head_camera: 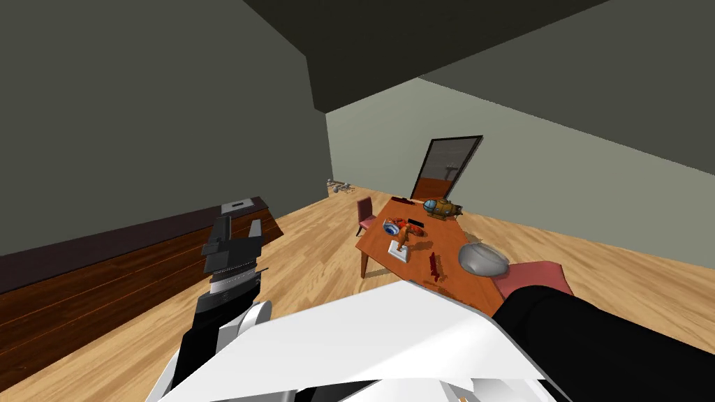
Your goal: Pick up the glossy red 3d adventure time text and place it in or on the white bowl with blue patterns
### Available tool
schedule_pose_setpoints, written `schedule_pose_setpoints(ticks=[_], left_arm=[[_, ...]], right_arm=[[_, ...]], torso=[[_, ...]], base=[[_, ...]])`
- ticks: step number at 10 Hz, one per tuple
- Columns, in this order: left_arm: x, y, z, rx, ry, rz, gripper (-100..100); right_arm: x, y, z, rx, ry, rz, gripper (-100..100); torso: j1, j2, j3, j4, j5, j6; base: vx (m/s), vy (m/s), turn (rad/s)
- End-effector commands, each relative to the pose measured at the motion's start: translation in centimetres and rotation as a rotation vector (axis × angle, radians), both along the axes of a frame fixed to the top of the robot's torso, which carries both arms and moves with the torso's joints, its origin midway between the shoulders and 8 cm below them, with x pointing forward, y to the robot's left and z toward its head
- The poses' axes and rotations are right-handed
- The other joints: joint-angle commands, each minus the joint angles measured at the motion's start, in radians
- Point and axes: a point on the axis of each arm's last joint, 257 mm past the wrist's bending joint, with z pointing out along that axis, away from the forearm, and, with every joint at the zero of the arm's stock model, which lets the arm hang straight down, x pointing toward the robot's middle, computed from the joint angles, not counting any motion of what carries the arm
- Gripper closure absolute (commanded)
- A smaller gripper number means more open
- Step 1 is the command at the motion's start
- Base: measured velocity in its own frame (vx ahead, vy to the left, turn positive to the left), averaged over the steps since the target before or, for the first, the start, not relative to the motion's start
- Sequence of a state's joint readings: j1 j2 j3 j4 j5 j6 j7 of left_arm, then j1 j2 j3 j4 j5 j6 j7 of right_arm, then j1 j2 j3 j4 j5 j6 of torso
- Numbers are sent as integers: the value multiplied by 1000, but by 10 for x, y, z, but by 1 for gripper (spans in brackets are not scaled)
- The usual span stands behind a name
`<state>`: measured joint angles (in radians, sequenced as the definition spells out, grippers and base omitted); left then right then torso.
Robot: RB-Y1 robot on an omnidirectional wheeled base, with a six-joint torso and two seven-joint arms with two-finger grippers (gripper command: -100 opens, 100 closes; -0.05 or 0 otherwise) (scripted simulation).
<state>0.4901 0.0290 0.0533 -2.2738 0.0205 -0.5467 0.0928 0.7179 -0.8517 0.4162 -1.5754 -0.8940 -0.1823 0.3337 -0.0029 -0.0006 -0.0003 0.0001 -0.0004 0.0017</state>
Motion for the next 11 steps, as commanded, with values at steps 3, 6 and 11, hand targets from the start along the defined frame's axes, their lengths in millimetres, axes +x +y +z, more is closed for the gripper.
schedule_pose_setpoints(ticks=[3,6,11], left_arm=[[0,0,0,0,0,0,0],[0,0,0,0,0,0,0],[0,0,0,0,0,0,0]], right_arm=[[-42,-31,-17,-46,142,13,-100],[-81,-64,-28,-92,264,20,-100],[-151,-126,-31,-177,480,24,-100]], torso=[[-1,-1,0,0,0,-1],[0,0,0,0,0,0],[-1,-1,-1,0,0,0]], base=[[12,-24,260],[9,-22,183],[15,-38,273]])
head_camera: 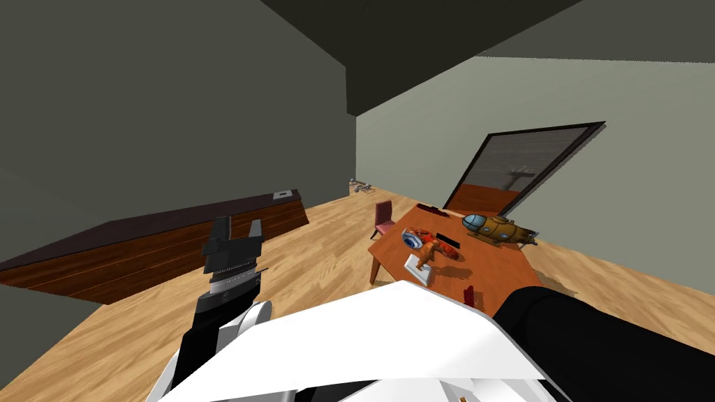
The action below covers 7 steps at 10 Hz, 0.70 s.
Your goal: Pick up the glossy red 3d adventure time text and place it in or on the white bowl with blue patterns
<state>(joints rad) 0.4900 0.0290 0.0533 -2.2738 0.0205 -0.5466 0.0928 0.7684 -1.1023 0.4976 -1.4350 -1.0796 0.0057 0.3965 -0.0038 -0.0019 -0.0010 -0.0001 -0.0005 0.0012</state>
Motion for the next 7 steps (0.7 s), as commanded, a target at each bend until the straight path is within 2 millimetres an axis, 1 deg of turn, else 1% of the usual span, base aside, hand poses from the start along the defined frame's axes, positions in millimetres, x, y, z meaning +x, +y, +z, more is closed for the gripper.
schedule_pose_setpoints(ticks=[1,2,3,4,6,7], left_arm=[[0,0,0,0,0,0,0],[0,0,0,0,0,0,0],[0,0,0,0,0,0,0],[0,0,0,0,0,0,0],[0,0,0,0,0,0,0],[0,0,0,0,0,0,0]], right_arm=[[-24,-24,0,-34,78,0,-100],[-15,-30,3,-43,60,-5,-100],[-24,-24,0,-34,78,0,-100],[-37,-38,3,-53,119,0,-100],[-58,-61,11,-87,189,-2,-100],[-58,-61,11,-87,189,-2,-100]], torso=[[0,0,0,0,0,0],[-1,0,0,0,0,0],[-1,0,0,0,-1,1],[2,1,0,0,0,1],[1,0,0,0,0,0],[-1,0,0,0,-1,0]], base=[[13,-64,282],[6,-46,85],[2,-13,-12],[1,-13,149],[13,-47,261],[6,-48,68]])
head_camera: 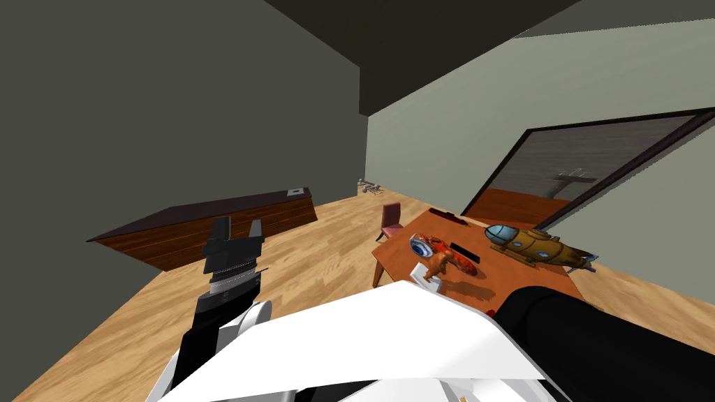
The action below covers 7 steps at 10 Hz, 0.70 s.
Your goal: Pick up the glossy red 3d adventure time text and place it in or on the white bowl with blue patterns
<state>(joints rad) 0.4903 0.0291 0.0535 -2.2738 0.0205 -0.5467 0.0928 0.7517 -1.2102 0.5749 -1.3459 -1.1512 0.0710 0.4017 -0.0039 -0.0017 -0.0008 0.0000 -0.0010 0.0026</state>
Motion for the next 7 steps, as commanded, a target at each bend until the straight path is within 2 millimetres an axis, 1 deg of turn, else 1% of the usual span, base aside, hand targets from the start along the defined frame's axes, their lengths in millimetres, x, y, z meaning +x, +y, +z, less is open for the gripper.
schedule_pose_setpoints(ticks=[1,2,4,5,6,7], left_arm=[[0,0,0,0,0,0,0],[0,0,0,0,0,0,0],[0,0,0,0,0,0,0],[0,0,0,0,0,0,0],[0,0,0,0,0,0,0],[0,0,0,0,-1,0,0]], right_arm=[[-10,-11,5,-16,39,0,-100],[-21,-26,11,-38,80,-1,-100],[-20,-23,9,-36,70,1,-100],[-20,-24,9,-36,73,0,0],[-11,-36,4,-53,78,-54,-100],[-3,-38,4,-56,73,-52,-100]], torso=[[0,0,0,0,0,0],[1,0,0,0,0,-1],[-1,0,0,0,0,0],[1,0,0,0,0,0],[3,0,0,0,0,0],[-1,8,4,2,0,-2]], base=[[4,-35,103],[5,-61,230],[8,-46,57],[1,-6,0],[-176,-70,334],[-244,-79,291]])
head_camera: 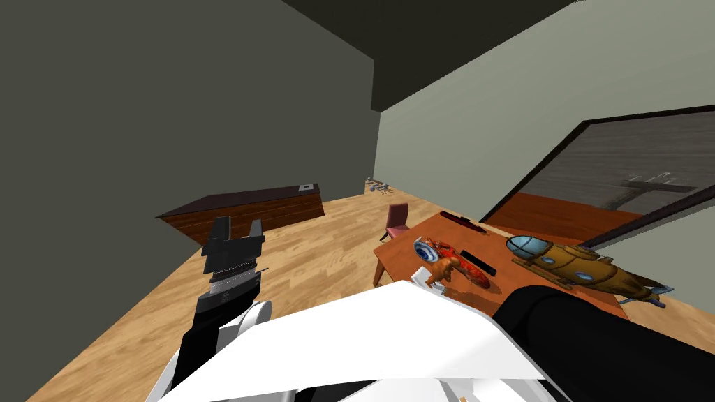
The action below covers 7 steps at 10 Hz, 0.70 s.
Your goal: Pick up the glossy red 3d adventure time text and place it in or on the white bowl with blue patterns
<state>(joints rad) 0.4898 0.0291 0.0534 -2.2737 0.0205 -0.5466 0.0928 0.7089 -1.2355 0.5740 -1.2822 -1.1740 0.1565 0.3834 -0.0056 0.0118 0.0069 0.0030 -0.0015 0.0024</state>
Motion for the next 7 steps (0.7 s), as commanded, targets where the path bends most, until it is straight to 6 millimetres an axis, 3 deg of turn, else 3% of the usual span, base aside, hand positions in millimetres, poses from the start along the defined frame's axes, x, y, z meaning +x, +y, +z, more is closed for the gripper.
schedule_pose_setpoints(ticks=[1,2,3,4,6,7], left_arm=[[0,0,0,0,0,0,0],[0,0,0,0,0,0,0],[0,0,0,0,0,0,0],[0,0,0,0,0,0,0],[0,0,0,0,0,0,0],[0,0,0,0,0,0,0]], right_arm=[[9,-6,-8,-7,-1,-63,-100],[17,-14,-8,-21,6,-67,-100],[22,-14,-8,-21,1,-65,-100],[22,-18,-13,-22,17,-125,-100],[40,-25,-12,-34,-1,-123,-100],[42,-30,-16,-38,8,-185,-100]], torso=[[0,0,0,0,0,0],[1,3,2,1,0,-1],[3,3,2,1,0,1],[3,-2,-1,0,1,1],[0,-1,0,0,0,0],[2,-4,-2,-1,0,1]], base=[[-274,-54,393],[-251,-5,236],[-138,-3,5],[-185,-56,311],[-159,-27,157],[-206,-17,391]])
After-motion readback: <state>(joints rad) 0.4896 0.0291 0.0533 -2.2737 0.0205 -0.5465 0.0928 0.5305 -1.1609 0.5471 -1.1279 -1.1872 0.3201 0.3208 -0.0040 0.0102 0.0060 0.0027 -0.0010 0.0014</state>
